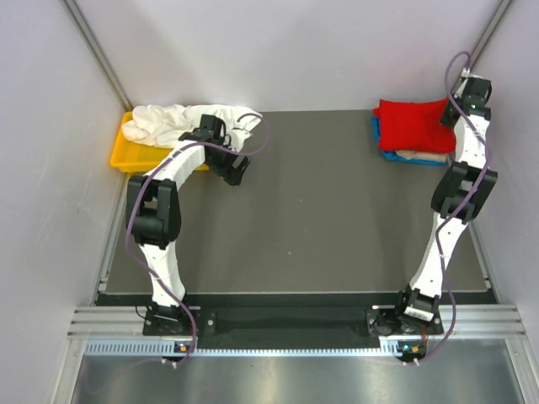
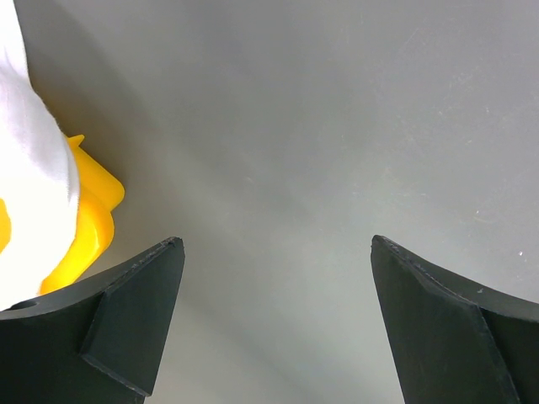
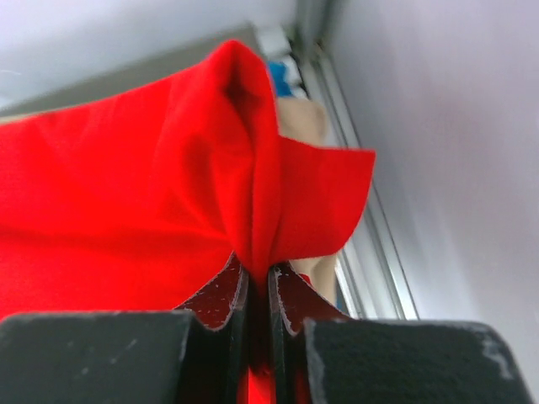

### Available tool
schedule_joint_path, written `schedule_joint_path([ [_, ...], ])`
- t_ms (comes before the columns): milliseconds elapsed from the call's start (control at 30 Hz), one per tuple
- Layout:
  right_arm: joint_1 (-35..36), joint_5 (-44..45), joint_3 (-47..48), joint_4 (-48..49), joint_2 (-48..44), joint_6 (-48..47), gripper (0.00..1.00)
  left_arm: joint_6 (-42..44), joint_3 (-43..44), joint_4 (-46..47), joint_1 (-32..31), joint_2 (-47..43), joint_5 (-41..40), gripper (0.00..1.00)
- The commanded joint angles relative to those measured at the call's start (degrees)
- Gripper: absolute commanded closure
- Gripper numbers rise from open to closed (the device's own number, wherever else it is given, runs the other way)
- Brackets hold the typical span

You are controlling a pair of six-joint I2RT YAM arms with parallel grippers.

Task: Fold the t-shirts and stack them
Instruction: Neatly place the folded tshirt to the corner

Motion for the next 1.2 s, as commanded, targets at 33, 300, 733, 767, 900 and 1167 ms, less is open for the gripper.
schedule_joint_path([
  [33,-2.57,4.13,-1.86,7.16,1.89,2.34,1.0,0.53,0.28,-1.18,-0.31,-0.2,-0.35,0.04],
  [300,-2.75,2.83,-4.67,8.57,-1.77,2.08,0.0,1.05,1.16,-3.2,-0.84,-0.28,-0.18,0.04],
  [733,9.72,11.35,-38.16,22.72,-27.73,-5.12,0.0,3.16,-5.34,-3.03,-0.93,-7.22,0.18,0.04],
  [767,10.17,11.18,-37.65,22.12,-26.85,-5.22,0.0,3.25,-5.78,-2.94,-0.84,-7.4,0.09,0.04],
  [900,11.05,10.22,-33.35,19.13,-19.92,-2.5,0.58,3.51,-6.66,-2.5,-0.84,-8.45,0.0,0.03],
  [1167,11.84,4.24,-36.06,17.37,-15.95,2.6,1.0,4.4,-8.51,-1.71,-0.75,-8.11,-0.96,0.03],
])
